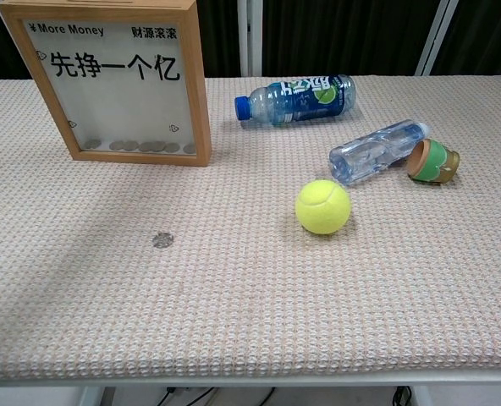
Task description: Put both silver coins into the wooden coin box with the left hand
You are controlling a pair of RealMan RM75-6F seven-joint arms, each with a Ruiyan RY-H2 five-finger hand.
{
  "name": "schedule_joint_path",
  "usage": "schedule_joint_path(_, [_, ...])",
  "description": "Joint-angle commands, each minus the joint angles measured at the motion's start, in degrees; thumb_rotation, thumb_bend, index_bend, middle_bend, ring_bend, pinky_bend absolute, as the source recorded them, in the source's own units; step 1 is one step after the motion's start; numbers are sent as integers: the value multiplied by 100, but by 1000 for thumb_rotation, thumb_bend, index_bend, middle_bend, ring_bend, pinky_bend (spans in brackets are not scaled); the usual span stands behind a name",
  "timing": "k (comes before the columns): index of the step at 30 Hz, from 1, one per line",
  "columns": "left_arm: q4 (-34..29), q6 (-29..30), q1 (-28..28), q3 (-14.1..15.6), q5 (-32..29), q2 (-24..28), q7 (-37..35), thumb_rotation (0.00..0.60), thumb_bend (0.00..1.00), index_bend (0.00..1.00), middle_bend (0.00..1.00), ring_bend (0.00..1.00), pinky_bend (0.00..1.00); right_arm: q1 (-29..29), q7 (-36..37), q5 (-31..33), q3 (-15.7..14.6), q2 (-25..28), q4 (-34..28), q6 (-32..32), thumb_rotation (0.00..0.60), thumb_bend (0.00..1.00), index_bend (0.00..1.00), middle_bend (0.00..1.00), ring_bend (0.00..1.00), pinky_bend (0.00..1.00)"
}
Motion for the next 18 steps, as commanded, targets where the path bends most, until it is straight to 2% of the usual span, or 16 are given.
schedule_joint_path(1, [462,635,713,640,683,-307,-21,600,375,493,335,144,235,-7,1,-29,-14,-8,-5,17,600,321,0,0,0,0])
schedule_joint_path(6, [1558,584,971,899,631,-1150,-104,600,364,493,334,144,235,-21,-42,-68,-56,-18,-3,17,600,321,0,0,0,0])
schedule_joint_path(11, [2504,303,861,978,817,-2046,-10,600,217,468,327,144,235,-36,-34,-51,-84,-39,18,-10,600,322,0,0,0,0])
schedule_joint_path(15, [2884,271,729,920,1025,-2527,183,600,210,441,320,144,235,-80,13,-74,-82,-13,14,78,600,322,0,0,0,0])
schedule_joint_path(18, [3003,75,636,964,1076,-2693,319,600,209,347,276,144,228,-113,95,-64,-65,12,35,137,600,321,0,0,0,0])
